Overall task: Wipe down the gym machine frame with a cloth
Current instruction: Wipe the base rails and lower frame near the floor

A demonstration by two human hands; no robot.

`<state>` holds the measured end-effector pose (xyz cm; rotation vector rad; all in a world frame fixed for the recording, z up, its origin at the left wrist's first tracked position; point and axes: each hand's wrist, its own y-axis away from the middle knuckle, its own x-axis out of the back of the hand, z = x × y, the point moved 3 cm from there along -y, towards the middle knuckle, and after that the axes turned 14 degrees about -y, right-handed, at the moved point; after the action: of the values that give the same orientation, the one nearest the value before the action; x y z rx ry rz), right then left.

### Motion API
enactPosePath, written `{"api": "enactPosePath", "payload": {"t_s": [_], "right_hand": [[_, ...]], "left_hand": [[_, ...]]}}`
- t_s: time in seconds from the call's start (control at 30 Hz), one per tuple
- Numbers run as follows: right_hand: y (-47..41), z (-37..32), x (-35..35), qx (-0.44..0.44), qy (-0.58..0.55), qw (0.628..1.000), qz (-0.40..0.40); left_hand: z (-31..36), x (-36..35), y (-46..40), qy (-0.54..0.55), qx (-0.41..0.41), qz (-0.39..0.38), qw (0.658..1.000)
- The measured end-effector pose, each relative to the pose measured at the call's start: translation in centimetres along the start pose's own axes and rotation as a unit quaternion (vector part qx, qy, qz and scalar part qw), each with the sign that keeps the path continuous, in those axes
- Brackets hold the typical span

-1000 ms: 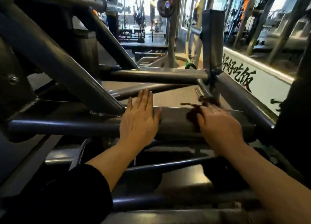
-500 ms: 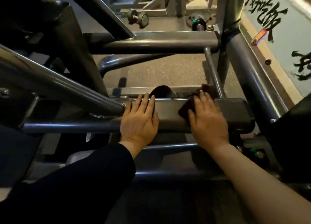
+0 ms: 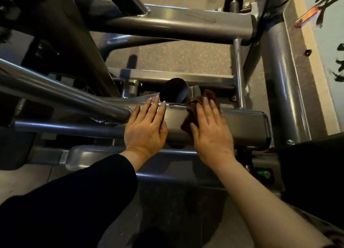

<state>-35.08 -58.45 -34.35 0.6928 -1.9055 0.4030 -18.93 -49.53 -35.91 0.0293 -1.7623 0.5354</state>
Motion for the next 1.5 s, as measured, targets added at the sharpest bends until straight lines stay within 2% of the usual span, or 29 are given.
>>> {"api": "enactPosePath", "payload": {"t_s": [0.13,0.27,0.33,0.43,0.57,0.63,0.77,0.83,0.9,0.93,1.0,1.07,1.2,1.27,1.33,1.43,1.5], "right_hand": [[1.2,5.3,2.7,-0.147,0.010,0.987,0.063],[0.7,4.9,2.5,-0.259,-0.005,0.960,0.108],[0.3,2.6,1.9,-0.235,-0.005,0.967,0.099],[-0.6,-3.6,-0.5,-0.104,-0.018,0.994,0.020],[-1.7,-6.2,-1.5,-0.015,-0.063,0.996,-0.064],[-1.8,-5.3,-0.5,-0.011,-0.085,0.991,-0.100],[-2.2,-8.8,0.5,-0.096,-0.191,0.977,-0.024],[-3.5,-13.8,-0.5,-0.070,-0.278,0.956,-0.061],[-4.5,-18.2,-1.0,-0.066,-0.401,0.908,-0.097],[-4.7,-19.7,-0.9,-0.081,-0.462,0.878,-0.093],[-4.9,-21.7,-0.4,-0.081,-0.530,0.840,-0.079],[-5.1,-24.1,0.8,-0.022,-0.554,0.826,-0.101],[-5.4,-31.6,5.2,0.129,-0.605,0.767,-0.173],[-5.5,-33.3,5.8,0.192,-0.576,0.775,-0.175],[-5.7,-32.3,5.0,0.231,-0.509,0.815,-0.152],[-5.5,-29.1,3.3,0.164,-0.430,0.876,-0.145],[-5.4,-29.9,3.9,0.155,-0.424,0.880,-0.144]], "left_hand": [[0.1,-0.1,0.0,0.003,0.001,-0.009,1.000],[0.0,0.0,0.0,0.004,-0.004,-0.029,1.000],[0.1,0.2,-0.1,0.011,-0.008,-0.043,0.999],[0.0,0.5,-0.2,0.021,-0.010,-0.066,0.998],[0.0,1.0,-0.6,0.043,-0.014,-0.127,0.991],[-0.6,2.0,-0.5,0.058,-0.025,-0.149,0.987],[-4.4,5.2,2.3,0.028,-0.027,-0.141,0.989],[-7.4,6.9,4.0,-0.003,-0.003,-0.133,0.991],[-9.8,8.2,5.1,-0.039,0.030,-0.136,0.989],[-10.7,9.0,5.4,-0.052,0.049,-0.140,0.988],[-12.3,11.0,5.4,-0.069,0.101,-0.137,0.983],[-13.6,13.0,5.0,-0.079,0.142,-0.129,0.978],[-15.8,16.0,3.4,-0.114,0.218,-0.130,0.961],[-16.5,18.0,2.7,-0.125,0.253,-0.114,0.953],[-16.6,20.2,2.7,-0.099,0.236,-0.071,0.964],[-16.7,23.1,3.3,-0.127,0.212,-0.046,0.968],[-17.5,24.8,3.7,-0.163,0.233,-0.035,0.958]]}}
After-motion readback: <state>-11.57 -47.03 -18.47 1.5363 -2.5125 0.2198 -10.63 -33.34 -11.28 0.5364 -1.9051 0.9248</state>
